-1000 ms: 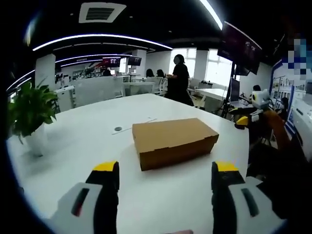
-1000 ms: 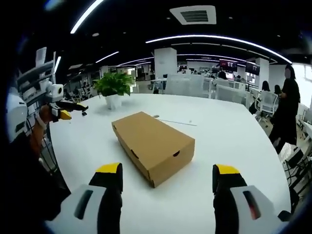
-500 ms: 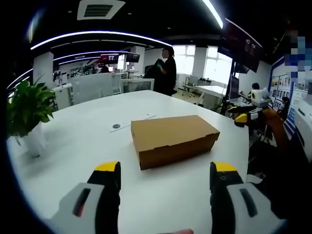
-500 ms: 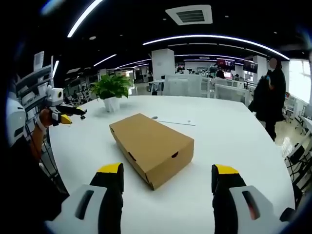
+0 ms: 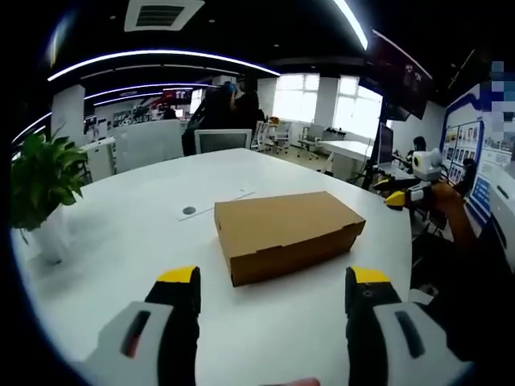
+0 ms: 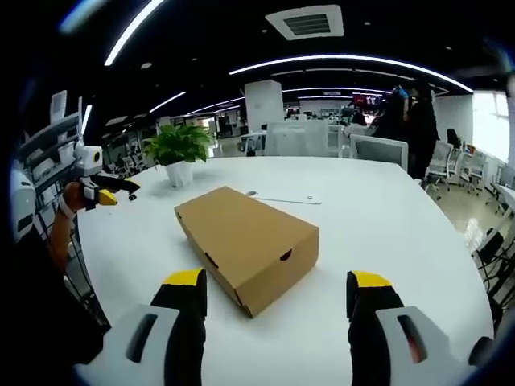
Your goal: Operate the shoe box by opening the lid, removing the specified soft item, and placing it in the target area until the item is outside and the box remains undamaged.
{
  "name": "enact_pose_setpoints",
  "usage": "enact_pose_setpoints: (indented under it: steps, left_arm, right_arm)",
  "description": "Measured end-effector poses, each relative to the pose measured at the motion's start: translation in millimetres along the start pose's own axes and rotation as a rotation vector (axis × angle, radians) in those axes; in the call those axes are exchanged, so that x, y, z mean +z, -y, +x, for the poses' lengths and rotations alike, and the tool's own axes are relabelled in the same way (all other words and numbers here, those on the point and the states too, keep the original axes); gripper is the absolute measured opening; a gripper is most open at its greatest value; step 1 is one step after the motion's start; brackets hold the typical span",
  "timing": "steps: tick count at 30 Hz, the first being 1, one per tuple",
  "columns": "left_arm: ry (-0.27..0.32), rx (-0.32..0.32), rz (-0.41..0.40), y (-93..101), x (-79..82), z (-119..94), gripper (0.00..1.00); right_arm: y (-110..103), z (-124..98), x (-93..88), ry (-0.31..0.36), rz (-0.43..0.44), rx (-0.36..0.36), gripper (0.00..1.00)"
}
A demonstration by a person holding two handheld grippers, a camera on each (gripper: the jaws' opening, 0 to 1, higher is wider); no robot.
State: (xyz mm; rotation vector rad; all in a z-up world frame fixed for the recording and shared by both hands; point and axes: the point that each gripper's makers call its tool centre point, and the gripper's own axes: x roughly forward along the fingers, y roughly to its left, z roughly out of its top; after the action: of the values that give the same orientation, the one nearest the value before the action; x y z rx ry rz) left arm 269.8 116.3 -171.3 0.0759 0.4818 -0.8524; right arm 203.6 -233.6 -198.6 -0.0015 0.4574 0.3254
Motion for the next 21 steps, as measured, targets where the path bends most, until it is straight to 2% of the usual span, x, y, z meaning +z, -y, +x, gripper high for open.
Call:
enact_pose_setpoints:
  steps: [21]
  left_arm:
    - [-0.036,-0.038,-0.013,-14.4,2.9,24,0.74]
  right_arm:
    - [1,17,2.1,-0.013,0.039,0.029,0.69]
